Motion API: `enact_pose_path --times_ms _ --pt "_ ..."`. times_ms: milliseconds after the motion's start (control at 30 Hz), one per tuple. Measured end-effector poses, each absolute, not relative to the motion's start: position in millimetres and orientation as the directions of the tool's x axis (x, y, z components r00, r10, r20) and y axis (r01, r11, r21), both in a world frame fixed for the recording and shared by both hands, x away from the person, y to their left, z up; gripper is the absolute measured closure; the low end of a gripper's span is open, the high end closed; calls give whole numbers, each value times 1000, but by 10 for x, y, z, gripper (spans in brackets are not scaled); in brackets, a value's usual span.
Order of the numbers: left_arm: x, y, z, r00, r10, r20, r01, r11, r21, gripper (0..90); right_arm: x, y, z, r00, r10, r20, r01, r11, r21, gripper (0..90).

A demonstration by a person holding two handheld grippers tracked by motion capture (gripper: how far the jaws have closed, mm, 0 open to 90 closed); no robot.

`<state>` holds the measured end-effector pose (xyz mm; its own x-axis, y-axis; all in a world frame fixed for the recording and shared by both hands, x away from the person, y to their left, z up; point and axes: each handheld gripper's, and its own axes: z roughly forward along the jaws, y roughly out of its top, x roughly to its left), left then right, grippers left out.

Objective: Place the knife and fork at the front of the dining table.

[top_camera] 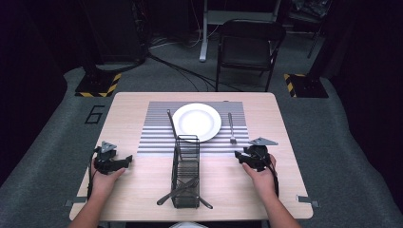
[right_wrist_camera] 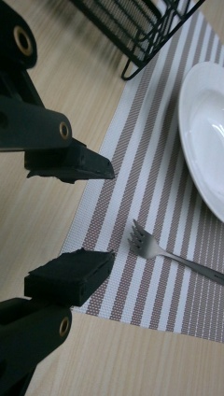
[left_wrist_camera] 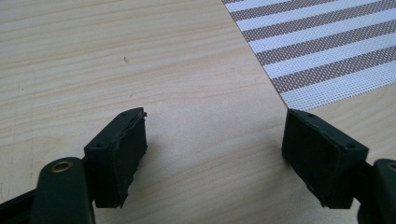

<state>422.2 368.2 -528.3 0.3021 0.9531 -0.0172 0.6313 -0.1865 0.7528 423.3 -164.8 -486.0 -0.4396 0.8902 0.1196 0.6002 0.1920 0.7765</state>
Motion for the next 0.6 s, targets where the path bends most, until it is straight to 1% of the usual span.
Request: enact_pose_path --times_ms 133,300,400,600 --pt "4216 3721 -5284 273 962 -32 620 -150 770 342 4228 -1622 -4903 -445 887 120 602 197 774 524" --pt "4198 3733 -5245 261 964 -52 642 -133 755 402 4226 -1560 -4950 -464 880 105 606 229 762 518" --pt "4183 3720 -5210 263 963 -58 626 -125 769 422 4208 -1512 -4949 -483 873 63 588 270 762 518" --pt "4149 3708 -5075 286 956 -73 614 -124 780 436 4186 -1481 -4937 -495 866 69 585 273 763 516"
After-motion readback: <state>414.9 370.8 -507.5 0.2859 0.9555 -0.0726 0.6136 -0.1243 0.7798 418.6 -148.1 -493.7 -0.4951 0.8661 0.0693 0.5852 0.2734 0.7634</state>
